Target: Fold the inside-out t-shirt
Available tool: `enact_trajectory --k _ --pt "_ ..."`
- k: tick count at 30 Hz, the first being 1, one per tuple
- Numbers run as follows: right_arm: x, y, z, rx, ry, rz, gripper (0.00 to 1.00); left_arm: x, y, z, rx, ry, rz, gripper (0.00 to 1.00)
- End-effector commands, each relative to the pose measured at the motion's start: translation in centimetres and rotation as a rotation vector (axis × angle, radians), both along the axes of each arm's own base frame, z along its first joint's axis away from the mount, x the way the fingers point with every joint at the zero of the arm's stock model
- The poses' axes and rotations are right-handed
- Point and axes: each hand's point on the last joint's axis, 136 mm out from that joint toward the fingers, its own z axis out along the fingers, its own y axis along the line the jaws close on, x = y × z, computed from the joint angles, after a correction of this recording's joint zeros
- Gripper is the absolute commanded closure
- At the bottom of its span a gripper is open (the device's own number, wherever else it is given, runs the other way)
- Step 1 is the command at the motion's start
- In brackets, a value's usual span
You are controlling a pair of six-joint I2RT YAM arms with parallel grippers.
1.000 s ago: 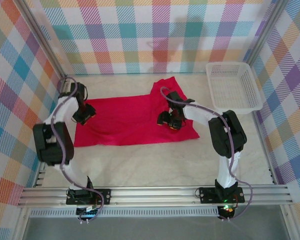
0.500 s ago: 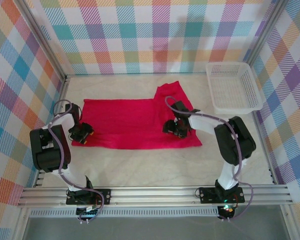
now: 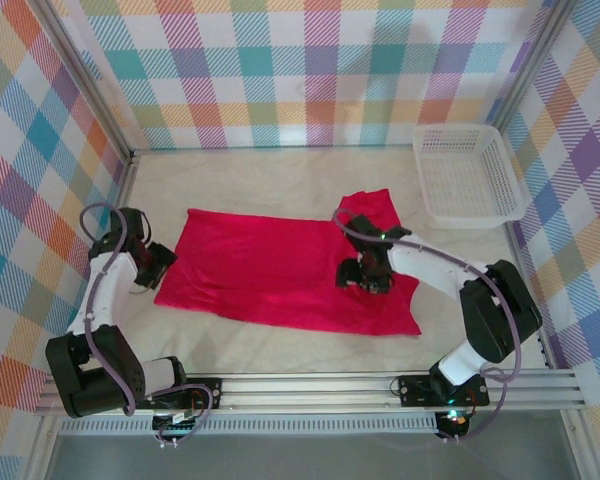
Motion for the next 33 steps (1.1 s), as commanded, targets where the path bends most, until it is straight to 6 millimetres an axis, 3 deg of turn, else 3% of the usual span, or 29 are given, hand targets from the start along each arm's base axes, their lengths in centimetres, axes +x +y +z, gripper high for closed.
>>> enact_trajectory --k 1,3,7,12,17,23,29,33 --pt "6.5 -1.8 3.4 -0.043 -0.157 -0.066 0.24 4.3 -2.0 1.6 -0.008 -0.022 -0.109 0.47" --pt "10.6 -2.9 3.8 -0.068 -0.211 -0.120 0.24 7.6 -2.6 1.5 -0.003 0.000 -0.157 0.46" --pt "17.9 -4.9 3.5 -0.142 -0.227 -0.195 0.26 13.8 -1.7 0.0 0.024 0.053 -0.166 0.46" --pt "23.7 -6.5 1.0 -0.194 -0.179 -0.242 0.27 19.2 -0.6 -2.1 0.049 0.119 -0.175 0.45" --pt "26.5 -7.8 -1.7 -0.202 -0.109 -0.272 0.27 22.2 -0.6 -5.7 0.029 0.158 -0.181 0.42" --pt "29.1 -8.8 -3.6 -0.135 -0.099 -0.296 0.26 24.6 -1.0 -8.8 0.018 0.177 -0.191 0.40" --pt "30.4 -7.9 -5.3 -0.084 -0.090 -0.266 0.26 24.5 -1.1 -11.3 0.015 0.226 -0.193 0.43" --pt "30.3 -7.3 -6.7 -0.054 -0.063 -0.242 0.35 24.2 -1.1 -11.9 0.014 0.245 -0.202 0.56"
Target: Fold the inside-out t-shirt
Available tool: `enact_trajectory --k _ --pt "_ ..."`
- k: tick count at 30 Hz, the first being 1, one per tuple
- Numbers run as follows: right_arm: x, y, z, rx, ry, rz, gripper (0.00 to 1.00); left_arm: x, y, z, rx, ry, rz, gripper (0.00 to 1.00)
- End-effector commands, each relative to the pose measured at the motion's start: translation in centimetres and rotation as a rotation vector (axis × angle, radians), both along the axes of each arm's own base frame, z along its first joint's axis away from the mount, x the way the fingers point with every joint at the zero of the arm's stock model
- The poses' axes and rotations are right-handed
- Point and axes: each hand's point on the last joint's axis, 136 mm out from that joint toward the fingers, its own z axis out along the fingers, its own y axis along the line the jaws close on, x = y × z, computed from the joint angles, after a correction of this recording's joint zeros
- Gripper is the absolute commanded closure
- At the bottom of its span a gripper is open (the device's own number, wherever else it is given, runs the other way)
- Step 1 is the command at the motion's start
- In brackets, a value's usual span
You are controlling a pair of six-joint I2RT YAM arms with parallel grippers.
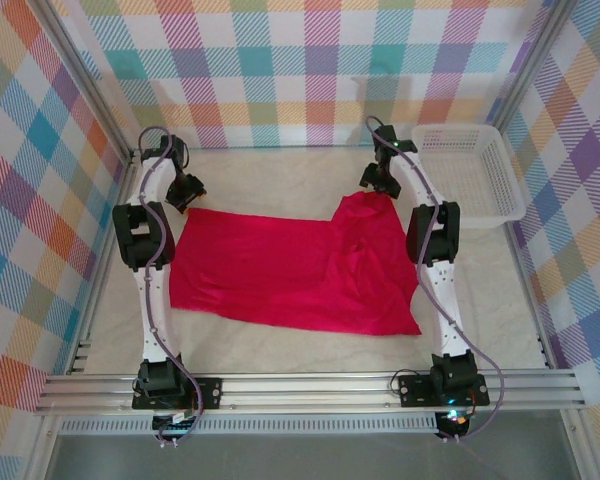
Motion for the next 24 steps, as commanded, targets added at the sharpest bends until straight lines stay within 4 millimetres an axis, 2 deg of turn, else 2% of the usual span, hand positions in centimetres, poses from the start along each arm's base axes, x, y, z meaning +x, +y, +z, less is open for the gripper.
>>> enact_trajectory --k 1,3,5,7,10,12,17,21,24 --pt "-1.0 1.4 -2.5 0.051 0.072 0.052 0.44 -1.1 -0.7 -2.3 -0.016 0.073 -0.026 0.59" --pt "-0.9 1.8 -2.6 0.071 0.070 0.068 0.61 -1.2 -0.7 -2.5 -0.014 0.081 -0.032 0.65" --pt "-0.5 2.3 -1.8 0.092 0.051 0.085 0.79 -1.2 -0.6 -2.2 -0.011 0.083 -0.036 0.78" --pt "0.2 2.6 -0.2 0.109 0.009 0.098 0.89 -1.2 -0.6 -1.5 -0.006 0.079 -0.043 0.86" --pt "1.3 3.4 3.1 0.145 -0.075 0.128 0.98 -1.0 -0.5 0.1 0.002 0.057 -0.045 0.95" --pt "1.5 3.7 5.5 0.160 -0.118 0.140 1.00 -0.9 -0.4 1.3 0.003 0.036 -0.044 1.00" --pt "-0.2 4.0 10.9 0.173 -0.185 0.174 1.00 -1.0 -0.7 4.8 0.002 -0.023 -0.050 1.00" --pt "-3.0 4.3 13.6 0.182 -0.213 0.198 1.00 -2.4 -1.0 7.5 0.006 -0.076 -0.047 1.00" --pt "-6.1 4.5 14.9 0.188 -0.229 0.209 1.00 -4.2 -1.1 9.2 0.012 -0.116 -0.037 1.00"
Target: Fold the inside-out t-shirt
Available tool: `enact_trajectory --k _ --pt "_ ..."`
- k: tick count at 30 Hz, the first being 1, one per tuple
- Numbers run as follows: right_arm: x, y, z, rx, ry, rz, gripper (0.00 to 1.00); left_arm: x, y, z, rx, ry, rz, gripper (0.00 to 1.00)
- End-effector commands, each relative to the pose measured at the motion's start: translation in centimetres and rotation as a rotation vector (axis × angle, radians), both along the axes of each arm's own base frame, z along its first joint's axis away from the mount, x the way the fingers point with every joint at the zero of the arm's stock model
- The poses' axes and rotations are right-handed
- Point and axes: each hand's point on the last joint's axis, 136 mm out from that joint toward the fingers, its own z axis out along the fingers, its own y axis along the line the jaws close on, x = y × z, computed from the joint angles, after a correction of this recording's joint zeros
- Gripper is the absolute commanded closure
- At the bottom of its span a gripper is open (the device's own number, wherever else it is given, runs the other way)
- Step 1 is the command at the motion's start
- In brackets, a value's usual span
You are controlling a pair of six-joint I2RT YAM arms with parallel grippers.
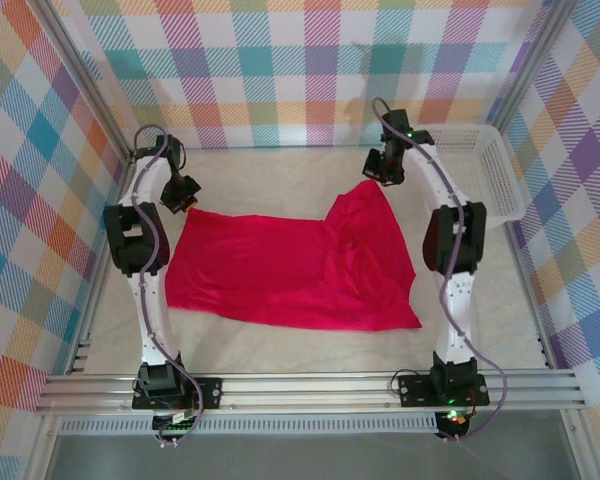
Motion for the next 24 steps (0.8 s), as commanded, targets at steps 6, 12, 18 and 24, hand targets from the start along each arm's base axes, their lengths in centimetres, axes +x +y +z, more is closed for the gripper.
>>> enact_trajectory --k 6,12,18,24 --pt "-9.1 0.5 4.7 0.041 -0.116 0.045 1.00 -5.0 -0.4 7.9 0.028 -0.174 0.010 1.00" --pt "-17.2 -0.9 4.6 0.082 -0.110 0.018 1.00 -10.3 0.3 8.6 0.054 -0.173 0.043 1.00" --pt "-23.7 -3.2 4.3 0.084 -0.110 -0.032 1.00 -14.8 1.7 9.4 0.066 -0.193 0.099 1.00" --pt "-28.4 -4.1 1.2 0.099 -0.013 -0.053 1.00 -18.2 2.6 7.1 0.081 -0.159 0.154 1.00"
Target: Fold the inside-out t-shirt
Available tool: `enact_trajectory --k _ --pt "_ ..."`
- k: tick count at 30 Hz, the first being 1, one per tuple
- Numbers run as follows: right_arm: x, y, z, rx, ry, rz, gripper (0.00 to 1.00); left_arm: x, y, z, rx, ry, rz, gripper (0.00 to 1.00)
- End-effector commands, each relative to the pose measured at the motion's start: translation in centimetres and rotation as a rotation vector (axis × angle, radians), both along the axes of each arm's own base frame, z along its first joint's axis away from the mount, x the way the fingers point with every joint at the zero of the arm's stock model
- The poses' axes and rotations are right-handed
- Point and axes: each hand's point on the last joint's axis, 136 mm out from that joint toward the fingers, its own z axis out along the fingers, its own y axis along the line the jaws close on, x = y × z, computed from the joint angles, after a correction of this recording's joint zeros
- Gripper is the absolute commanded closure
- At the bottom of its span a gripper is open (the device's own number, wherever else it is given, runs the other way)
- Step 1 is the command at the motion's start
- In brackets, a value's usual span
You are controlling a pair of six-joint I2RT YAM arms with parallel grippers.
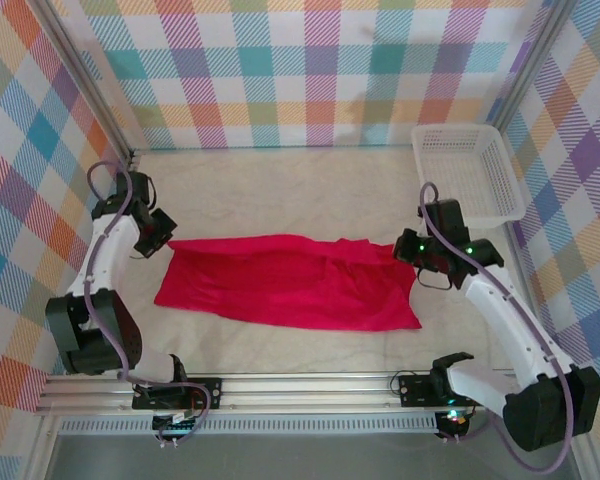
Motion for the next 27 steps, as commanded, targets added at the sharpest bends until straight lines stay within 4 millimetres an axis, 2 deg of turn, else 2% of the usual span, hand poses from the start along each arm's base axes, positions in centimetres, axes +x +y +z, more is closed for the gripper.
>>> enact_trajectory --k 1,7,11,12,14,15,17,19,22,24,27 --pt "-3.0 -0.3 -2.9 0.023 0.117 -0.029 1.00 -1.5 1.1 -1.4 0.024 0.024 0.053 1.00" --pt "-7.1 -1.3 -7.5 0.062 0.212 -0.117 0.99 -4.6 2.3 -5.1 0.070 0.137 0.125 1.00" --pt "-8.1 -1.6 -9.4 0.071 0.244 -0.144 0.87 -5.3 2.5 -7.2 0.067 0.151 0.171 1.00" --pt "-8.2 -1.7 -9.6 0.065 0.250 -0.149 0.78 -5.3 2.5 -7.5 0.062 0.153 0.182 0.89" --pt "-8.1 -1.9 -9.3 0.047 0.250 -0.149 0.62 -4.8 2.4 -7.4 0.049 0.139 0.184 0.56" --pt "-7.9 -1.7 -8.8 0.042 0.242 -0.135 0.58 -4.2 2.4 -6.8 0.049 0.118 0.182 0.52" --pt "-7.2 -0.9 -7.6 0.033 0.219 -0.101 0.56 -3.0 2.2 -5.0 0.063 0.059 0.167 0.51" --pt "-6.3 0.7 -6.8 0.024 0.191 -0.041 0.53 -1.7 1.4 -3.0 0.087 -0.007 0.140 0.51" --pt "-4.8 3.7 -6.9 -0.006 0.183 0.051 0.50 0.5 -1.9 -1.6 0.048 -0.092 0.053 0.52" --pt "-3.4 5.2 -7.9 -0.057 0.187 0.098 0.47 1.5 -4.8 -2.6 -0.024 -0.087 -0.005 0.53" --pt "-1.6 6.2 -10.0 -0.109 0.226 0.119 0.42 2.1 -7.4 -4.8 -0.083 -0.023 -0.055 0.56"
